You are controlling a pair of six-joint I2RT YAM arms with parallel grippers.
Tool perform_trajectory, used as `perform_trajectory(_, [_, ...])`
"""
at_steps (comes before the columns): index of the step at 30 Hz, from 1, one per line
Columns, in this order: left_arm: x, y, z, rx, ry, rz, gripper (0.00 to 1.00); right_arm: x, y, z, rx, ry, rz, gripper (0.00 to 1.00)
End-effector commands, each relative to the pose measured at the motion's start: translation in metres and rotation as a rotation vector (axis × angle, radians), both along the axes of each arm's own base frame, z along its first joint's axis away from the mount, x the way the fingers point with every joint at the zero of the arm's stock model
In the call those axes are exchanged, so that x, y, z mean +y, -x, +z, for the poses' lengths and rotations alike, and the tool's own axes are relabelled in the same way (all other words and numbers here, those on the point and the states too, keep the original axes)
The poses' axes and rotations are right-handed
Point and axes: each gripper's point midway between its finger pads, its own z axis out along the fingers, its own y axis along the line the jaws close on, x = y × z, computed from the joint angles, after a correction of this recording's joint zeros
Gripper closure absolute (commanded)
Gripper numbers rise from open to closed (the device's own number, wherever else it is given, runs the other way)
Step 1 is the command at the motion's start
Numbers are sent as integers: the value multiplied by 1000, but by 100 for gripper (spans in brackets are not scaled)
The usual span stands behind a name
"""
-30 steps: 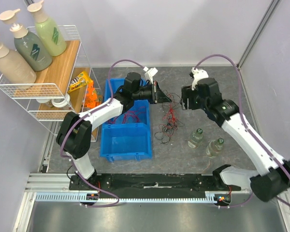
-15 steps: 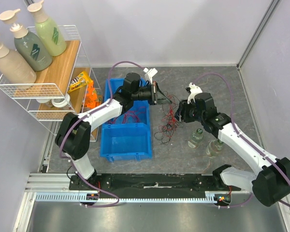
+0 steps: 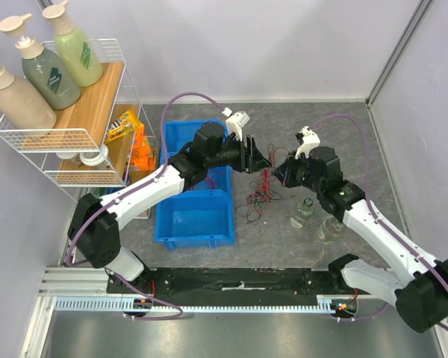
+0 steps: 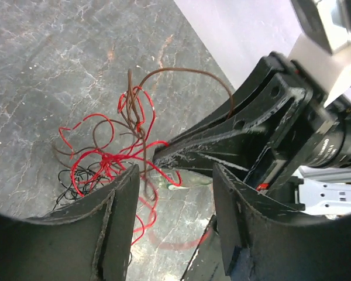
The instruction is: Untangle the cables
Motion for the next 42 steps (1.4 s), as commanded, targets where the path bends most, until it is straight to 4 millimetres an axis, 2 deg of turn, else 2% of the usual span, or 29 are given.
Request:
perform_trajectory(1, [21,-13,-9,-138,-135,120,40,-2,-3,36,-92,-57,-23,100])
perform_trajectory(3, [19,-13,-12,-129,-135,112,43,-1,-1,42,-98,-73,-20,100])
perform_trajectory(6, [15,-15,-17,-105,-138,104,52,-1,4,52,-116,-94,-12,100])
perform_trajectory(11, [7,-12,-21,-89,-124,65,45,-2,9,66,-133,-101,-3,100])
perform_trajectory(18, [-14,10,3,-93,18,-70,43,-1,10,64,-126,-99,4,100])
perform_trajectory(21, [-8,13,7,-106,39,-35,41,-4,10,60,-123,-87,-5,100])
perform_trajectory(23, [5,6,6,-108,15,61,48,-7,9,58,-124,-71,-20,100])
perform_trajectory(24, [13,5,8,-114,16,102,49,-8,8,57,-124,-65,-25,100])
perform_trajectory(26, [20,5,14,-140,38,141,44,-9,8,56,-121,-61,-25,100])
perform_trajectory(28, [18,10,18,-149,52,126,30,-8,9,55,-119,-59,-17,100])
perform_trajectory(32, [0,20,27,-157,67,44,28,-7,8,55,-117,-60,-14,100])
perform_trajectory(34, [-9,22,24,-155,50,16,32,-6,9,55,-118,-61,-11,100])
perform_trajectory(36, [-16,21,17,-141,23,8,41,-6,9,57,-119,-68,-10,100])
perform_trajectory(39, [-20,15,8,-125,-7,20,54,-5,10,57,-119,-72,-5,100])
perform_trajectory(42, [-21,11,8,-133,-15,26,65,-5,12,58,-119,-77,-1,100])
